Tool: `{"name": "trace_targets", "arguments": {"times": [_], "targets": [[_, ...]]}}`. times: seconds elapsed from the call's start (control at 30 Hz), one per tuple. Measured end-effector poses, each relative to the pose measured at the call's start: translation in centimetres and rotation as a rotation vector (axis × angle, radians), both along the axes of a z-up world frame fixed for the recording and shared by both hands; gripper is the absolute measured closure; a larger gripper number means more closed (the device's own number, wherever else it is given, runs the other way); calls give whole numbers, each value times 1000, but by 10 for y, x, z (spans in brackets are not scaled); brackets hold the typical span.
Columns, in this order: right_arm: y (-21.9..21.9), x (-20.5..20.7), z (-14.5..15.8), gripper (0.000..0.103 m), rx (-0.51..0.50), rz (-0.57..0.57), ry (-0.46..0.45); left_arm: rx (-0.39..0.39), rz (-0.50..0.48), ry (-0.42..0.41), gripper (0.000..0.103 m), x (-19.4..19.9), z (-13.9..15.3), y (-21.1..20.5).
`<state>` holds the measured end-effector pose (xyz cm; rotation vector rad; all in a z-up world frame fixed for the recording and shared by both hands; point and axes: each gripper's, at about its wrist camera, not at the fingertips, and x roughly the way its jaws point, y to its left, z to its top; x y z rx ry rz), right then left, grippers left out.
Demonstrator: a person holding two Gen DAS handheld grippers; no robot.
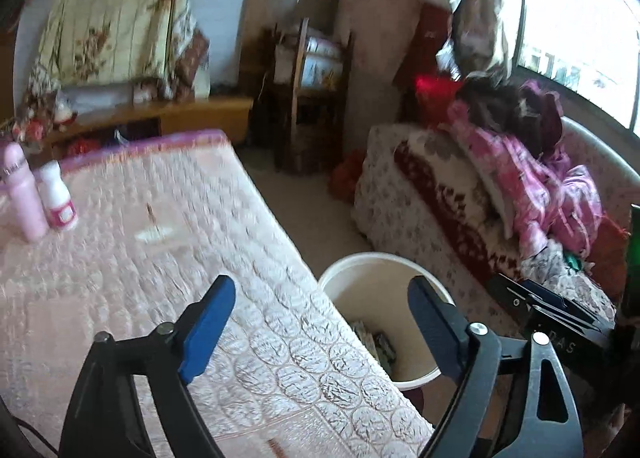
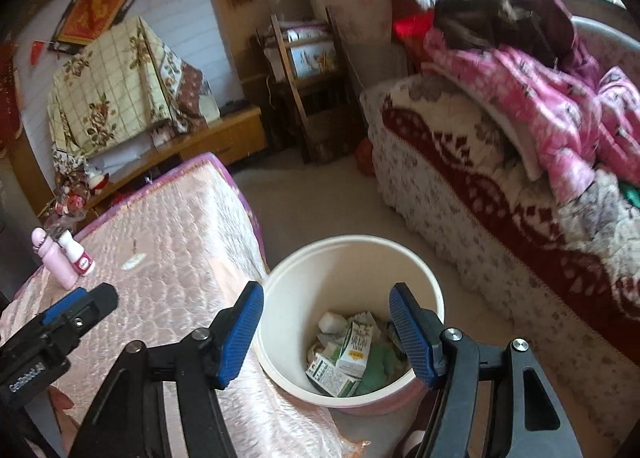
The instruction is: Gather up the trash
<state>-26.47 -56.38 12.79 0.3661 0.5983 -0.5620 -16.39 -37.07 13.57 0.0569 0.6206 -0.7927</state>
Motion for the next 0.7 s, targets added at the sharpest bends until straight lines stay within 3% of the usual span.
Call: {"name": "trace_targets", "arguments": {"times": [0.1, 0.2, 0.37, 0.7], "targets": [[19, -12, 18, 32, -44, -10, -26, -2, -10, -32, 12, -13, 12, 15], [37, -25, 33, 22, -79, -14, -57, -6, -13, -61, 12, -24, 22, 27], [66, -43, 57, 22, -151, -23, -82, -7, 8, -110, 12, -39, 38, 47], [96, -67, 80, 22, -170, -22, -119, -52, 29, -132, 12, -50, 49, 74]]}}
